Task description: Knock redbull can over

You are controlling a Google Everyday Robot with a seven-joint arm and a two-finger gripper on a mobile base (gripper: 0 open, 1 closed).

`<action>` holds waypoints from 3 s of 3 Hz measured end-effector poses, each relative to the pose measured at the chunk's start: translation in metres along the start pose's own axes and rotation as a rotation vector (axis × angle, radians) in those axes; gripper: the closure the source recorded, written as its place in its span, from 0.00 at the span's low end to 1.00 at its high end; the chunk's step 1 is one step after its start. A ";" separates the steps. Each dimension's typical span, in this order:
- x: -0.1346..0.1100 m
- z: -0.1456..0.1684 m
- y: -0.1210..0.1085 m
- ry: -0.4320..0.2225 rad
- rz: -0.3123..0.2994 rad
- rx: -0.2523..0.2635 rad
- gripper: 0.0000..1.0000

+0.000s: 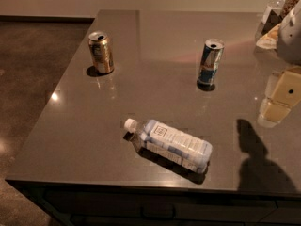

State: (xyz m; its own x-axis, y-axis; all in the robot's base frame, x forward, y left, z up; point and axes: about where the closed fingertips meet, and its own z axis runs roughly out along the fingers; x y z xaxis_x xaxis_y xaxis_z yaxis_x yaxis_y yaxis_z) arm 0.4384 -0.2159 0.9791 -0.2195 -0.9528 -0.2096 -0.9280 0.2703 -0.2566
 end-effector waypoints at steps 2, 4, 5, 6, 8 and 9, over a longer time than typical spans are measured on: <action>-0.001 0.009 -0.021 -0.020 0.059 0.010 0.00; -0.002 0.044 -0.097 -0.099 0.233 0.095 0.00; -0.005 0.065 -0.128 -0.155 0.303 0.109 0.00; -0.011 0.079 -0.141 -0.199 0.351 0.105 0.00; -0.038 0.106 -0.151 -0.327 0.378 0.087 0.00; -0.056 0.119 -0.156 -0.387 0.367 0.063 0.00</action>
Offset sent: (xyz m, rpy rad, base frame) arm 0.0768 -0.0147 -0.0145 0.1138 -0.0039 -0.1772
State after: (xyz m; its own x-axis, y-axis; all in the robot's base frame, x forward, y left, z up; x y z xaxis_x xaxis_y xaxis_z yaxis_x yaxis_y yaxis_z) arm 0.6318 -0.1881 0.9187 -0.3879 -0.6766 -0.6259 -0.7886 0.5951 -0.1546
